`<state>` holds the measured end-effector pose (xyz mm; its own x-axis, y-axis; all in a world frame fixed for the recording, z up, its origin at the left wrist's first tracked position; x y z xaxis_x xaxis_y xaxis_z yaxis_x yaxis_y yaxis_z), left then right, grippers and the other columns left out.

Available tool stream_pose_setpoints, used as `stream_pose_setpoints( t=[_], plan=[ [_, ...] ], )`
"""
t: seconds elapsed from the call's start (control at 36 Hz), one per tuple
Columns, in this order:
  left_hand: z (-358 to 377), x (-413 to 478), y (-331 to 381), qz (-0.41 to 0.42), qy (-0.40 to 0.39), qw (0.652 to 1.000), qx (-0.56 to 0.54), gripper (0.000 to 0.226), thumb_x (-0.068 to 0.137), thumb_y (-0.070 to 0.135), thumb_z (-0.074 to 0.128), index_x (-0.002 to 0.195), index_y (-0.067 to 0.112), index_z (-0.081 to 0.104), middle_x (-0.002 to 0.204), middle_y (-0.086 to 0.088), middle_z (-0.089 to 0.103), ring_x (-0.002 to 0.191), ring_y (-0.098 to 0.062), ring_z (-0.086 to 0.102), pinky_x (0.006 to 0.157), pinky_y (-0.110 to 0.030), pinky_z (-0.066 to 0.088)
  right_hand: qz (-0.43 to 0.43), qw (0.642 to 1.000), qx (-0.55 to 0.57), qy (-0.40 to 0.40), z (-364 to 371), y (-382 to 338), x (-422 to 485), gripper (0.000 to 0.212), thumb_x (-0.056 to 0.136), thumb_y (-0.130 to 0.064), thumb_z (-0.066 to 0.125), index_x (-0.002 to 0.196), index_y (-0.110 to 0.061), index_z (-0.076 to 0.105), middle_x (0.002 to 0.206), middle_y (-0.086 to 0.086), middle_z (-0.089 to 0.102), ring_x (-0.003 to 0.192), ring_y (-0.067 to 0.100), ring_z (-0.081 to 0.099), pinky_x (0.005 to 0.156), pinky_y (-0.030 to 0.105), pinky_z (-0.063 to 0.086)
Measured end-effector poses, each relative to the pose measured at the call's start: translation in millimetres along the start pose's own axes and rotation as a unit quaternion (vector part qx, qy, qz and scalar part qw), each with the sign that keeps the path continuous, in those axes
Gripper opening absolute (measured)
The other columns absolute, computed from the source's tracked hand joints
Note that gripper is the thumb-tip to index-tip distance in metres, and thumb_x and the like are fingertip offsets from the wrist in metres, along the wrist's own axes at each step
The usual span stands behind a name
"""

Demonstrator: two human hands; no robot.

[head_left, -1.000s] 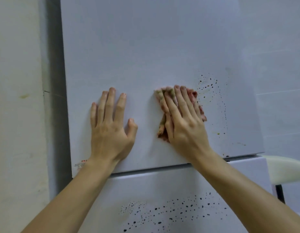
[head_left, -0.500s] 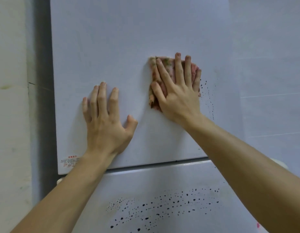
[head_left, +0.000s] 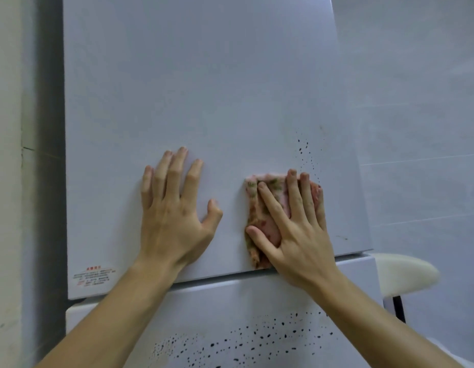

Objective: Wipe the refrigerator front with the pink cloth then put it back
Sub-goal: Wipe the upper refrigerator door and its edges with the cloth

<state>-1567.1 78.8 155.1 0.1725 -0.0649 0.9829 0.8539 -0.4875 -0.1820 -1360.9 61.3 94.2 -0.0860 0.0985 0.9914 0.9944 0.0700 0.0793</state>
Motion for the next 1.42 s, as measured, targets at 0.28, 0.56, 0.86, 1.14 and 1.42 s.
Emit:
stream_pose_setpoints(
  t=[0.28,0.56,0.86,1.14,1.42],
  plan=[
    [9.8,4.4,7.7,0.002,0.024,0.999,0.046,0.073,0.095,0.052,0.048,0.158,0.017,0.042,0.169,-0.014,0.029,0.158,-0.037,0.023,0.129,-0.055,0.013,0.096,0.995,0.021,0.004,-15.0,38.2,138.5,0.067,0.104,-0.065,0.029,0.165,-0.045,0.011,0.176,0.008,-0.006,0.162,0.028,-0.013,0.130,0.048,-0.011],
    [11.4,2.7,6.2,0.004,0.042,0.997,0.057,0.073,0.097,0.058,0.048,0.157,0.017,0.045,0.167,-0.015,0.033,0.156,-0.038,0.027,0.127,-0.058,0.017,0.061,0.997,0.002,0.051,-12.5,43.7,78.4,0.060,0.110,-0.046,0.027,0.167,-0.028,0.023,0.175,0.009,0.014,0.163,0.028,0.004,0.132,0.050,0.007],
    [16.1,8.2,13.5,0.002,0.055,0.996,0.065,0.070,0.092,0.058,0.053,0.150,0.018,0.054,0.161,-0.023,0.038,0.150,-0.046,0.032,0.122,-0.065,0.019,0.079,0.997,0.022,-0.018,-10.2,64.8,26.8,0.070,0.100,-0.068,0.031,0.164,-0.046,0.011,0.177,-0.001,-0.006,0.162,0.021,-0.014,0.130,0.050,-0.009],
    [17.4,9.3,11.4,0.013,0.078,0.995,0.068,0.069,0.090,0.059,0.056,0.146,0.018,0.058,0.158,-0.023,0.043,0.147,-0.047,0.037,0.119,-0.066,0.024,0.167,0.985,0.038,-0.015,-30.4,96.3,164.5,0.064,0.106,-0.063,0.032,0.164,-0.048,0.009,0.177,0.001,-0.008,0.161,0.023,-0.018,0.129,0.048,-0.014],
    [17.2,7.1,11.5,0.011,0.079,0.995,0.061,0.068,0.091,0.057,0.055,0.146,0.017,0.058,0.158,-0.023,0.043,0.147,-0.047,0.036,0.119,-0.067,0.023,0.159,0.986,0.047,0.027,-16.7,96.3,47.9,0.065,0.106,-0.052,0.021,0.167,-0.032,0.016,0.177,0.001,0.000,0.162,0.020,-0.011,0.131,0.043,-0.008]
  ],
)
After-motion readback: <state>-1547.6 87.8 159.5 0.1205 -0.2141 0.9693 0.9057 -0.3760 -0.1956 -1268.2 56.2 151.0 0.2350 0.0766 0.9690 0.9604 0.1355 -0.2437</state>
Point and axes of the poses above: each hand's wrist, its own x-axis towards the middle knuckle, its own z-axis out of the palm, y = z × x, the point moved 7 cm from there along x, towards the middle knuckle
